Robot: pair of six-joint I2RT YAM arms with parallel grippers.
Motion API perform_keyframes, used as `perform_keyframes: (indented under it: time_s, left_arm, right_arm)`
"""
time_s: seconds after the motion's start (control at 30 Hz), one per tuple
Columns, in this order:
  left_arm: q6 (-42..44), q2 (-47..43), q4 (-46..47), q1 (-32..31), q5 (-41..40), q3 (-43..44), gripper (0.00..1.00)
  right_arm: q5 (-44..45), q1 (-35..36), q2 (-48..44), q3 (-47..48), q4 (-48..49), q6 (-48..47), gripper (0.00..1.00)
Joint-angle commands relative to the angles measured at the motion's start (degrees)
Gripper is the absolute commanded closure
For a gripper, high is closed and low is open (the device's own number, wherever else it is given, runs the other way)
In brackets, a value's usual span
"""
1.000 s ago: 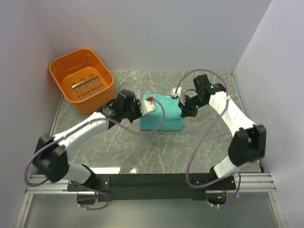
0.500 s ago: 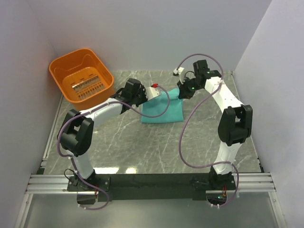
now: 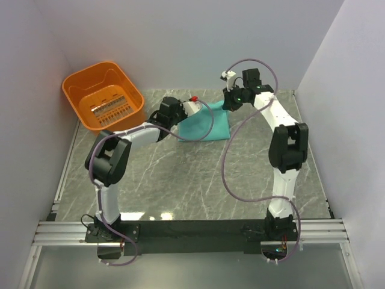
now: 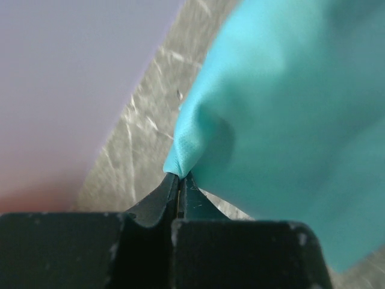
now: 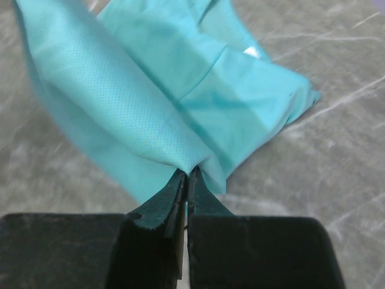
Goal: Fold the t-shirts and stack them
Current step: Fold the tshirt
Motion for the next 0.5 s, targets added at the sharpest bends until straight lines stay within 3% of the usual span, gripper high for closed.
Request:
perform_keyframes:
  time_s: [0.0,0.1,0.2,0.47]
  left_arm:
    - [-3.16,4.12,3.89,2.18,-1.77,3.83,1.00]
    - [-2.65,7.20,4.24,2.71,-1.32,7.08,1.00]
    - [-2.64,7.48,6.61,2.80,0.43,7.18,1.00]
    - [-2.20,-4.27,13.37,2.62,6.39,-5.81,1.00]
  right_arm:
    - [6.05,1.25,5.13,6.27,7.07,9.38,1.00]
    - [9.23,1.16,7.86,9.79,8.92,12.48,1.00]
    - [5.46,1.07,7.16,8.66,7.88,8.73,1.00]
    - [-5.18,0.81,-3.54,-2.67,5.06,1.42,1.00]
